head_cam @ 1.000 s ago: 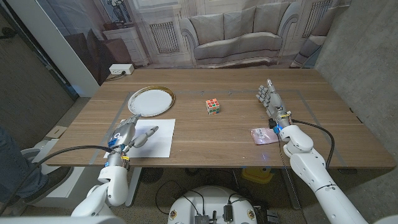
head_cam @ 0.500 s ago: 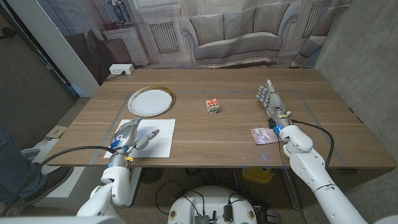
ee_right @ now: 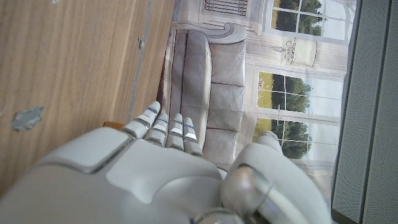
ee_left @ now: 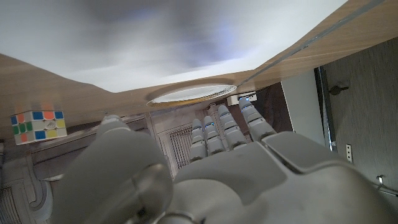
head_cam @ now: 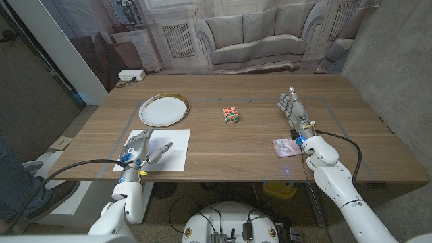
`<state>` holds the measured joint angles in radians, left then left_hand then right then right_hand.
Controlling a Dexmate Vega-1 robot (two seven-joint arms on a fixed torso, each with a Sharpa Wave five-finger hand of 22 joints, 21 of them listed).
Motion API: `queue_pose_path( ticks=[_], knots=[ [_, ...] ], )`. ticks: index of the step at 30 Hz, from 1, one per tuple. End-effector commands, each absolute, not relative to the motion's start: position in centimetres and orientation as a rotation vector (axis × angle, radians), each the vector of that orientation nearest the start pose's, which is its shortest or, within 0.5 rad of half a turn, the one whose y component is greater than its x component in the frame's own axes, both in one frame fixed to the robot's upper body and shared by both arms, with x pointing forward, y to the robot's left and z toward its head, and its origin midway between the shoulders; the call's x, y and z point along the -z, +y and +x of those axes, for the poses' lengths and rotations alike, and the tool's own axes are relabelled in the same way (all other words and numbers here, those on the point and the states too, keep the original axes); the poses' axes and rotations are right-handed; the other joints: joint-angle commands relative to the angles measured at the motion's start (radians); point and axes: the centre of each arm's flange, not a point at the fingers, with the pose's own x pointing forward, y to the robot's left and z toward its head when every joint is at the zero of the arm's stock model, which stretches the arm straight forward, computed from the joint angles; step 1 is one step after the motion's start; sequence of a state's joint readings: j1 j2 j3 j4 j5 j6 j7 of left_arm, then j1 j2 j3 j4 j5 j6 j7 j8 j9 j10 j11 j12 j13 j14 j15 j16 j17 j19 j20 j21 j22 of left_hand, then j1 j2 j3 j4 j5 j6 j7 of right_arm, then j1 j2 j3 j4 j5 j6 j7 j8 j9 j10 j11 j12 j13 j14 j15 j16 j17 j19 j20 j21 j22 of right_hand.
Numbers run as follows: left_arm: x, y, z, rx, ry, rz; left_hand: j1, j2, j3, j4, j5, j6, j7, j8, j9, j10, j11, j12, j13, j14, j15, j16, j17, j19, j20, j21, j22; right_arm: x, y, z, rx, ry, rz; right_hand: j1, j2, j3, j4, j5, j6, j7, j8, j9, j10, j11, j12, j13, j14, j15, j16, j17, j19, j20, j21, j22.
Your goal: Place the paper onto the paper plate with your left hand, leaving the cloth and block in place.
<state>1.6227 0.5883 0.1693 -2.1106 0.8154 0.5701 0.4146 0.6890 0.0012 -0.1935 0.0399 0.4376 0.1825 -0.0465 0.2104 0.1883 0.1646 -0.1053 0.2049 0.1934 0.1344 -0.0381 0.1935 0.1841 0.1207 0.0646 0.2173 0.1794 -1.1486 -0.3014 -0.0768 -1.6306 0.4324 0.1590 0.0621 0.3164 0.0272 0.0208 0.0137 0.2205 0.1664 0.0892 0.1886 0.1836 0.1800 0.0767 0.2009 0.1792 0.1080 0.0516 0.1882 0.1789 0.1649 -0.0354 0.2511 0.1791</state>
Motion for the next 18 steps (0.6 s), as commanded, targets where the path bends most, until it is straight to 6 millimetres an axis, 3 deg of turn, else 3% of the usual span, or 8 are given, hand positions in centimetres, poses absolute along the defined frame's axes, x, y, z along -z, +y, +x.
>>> queue_pose_path(
  ticks=[1,18],
  knots=[
    [15.95,31.63,45.85,-0.596,-0.311,1.287,0.002,-0.005,-0.009,-0.002,0.007,-0.003,0.001,-0.001,0.004,-0.002,-0.003,0.000,0.002,-0.001,0.007,0.000,0.005,0.002,0.003,-0.004,0.003,6.79,-27.39,58.60,-0.169,-0.614,0.111,0.002,0.009,-0.001,0.000,-0.004,0.004,-0.003,0.006,0.004,0.007,0.003,0.007,0.005,0.010,-0.004,0.000,0.005,0.009,-0.010,-0.003,0.002],
    [16.75,31.49,46.60,-0.580,-0.287,1.285,0.005,-0.010,-0.017,-0.003,0.012,0.001,-0.002,-0.001,0.004,-0.003,-0.003,0.000,0.002,-0.002,0.004,0.000,0.006,-0.008,0.010,-0.009,0.004,6.75,-27.44,58.46,-0.163,-0.609,0.115,0.003,0.010,-0.003,-0.001,-0.004,0.004,-0.003,0.006,0.004,0.007,0.001,0.007,0.005,0.010,-0.004,0.000,0.005,0.010,-0.009,-0.008,0.002]
  ],
)
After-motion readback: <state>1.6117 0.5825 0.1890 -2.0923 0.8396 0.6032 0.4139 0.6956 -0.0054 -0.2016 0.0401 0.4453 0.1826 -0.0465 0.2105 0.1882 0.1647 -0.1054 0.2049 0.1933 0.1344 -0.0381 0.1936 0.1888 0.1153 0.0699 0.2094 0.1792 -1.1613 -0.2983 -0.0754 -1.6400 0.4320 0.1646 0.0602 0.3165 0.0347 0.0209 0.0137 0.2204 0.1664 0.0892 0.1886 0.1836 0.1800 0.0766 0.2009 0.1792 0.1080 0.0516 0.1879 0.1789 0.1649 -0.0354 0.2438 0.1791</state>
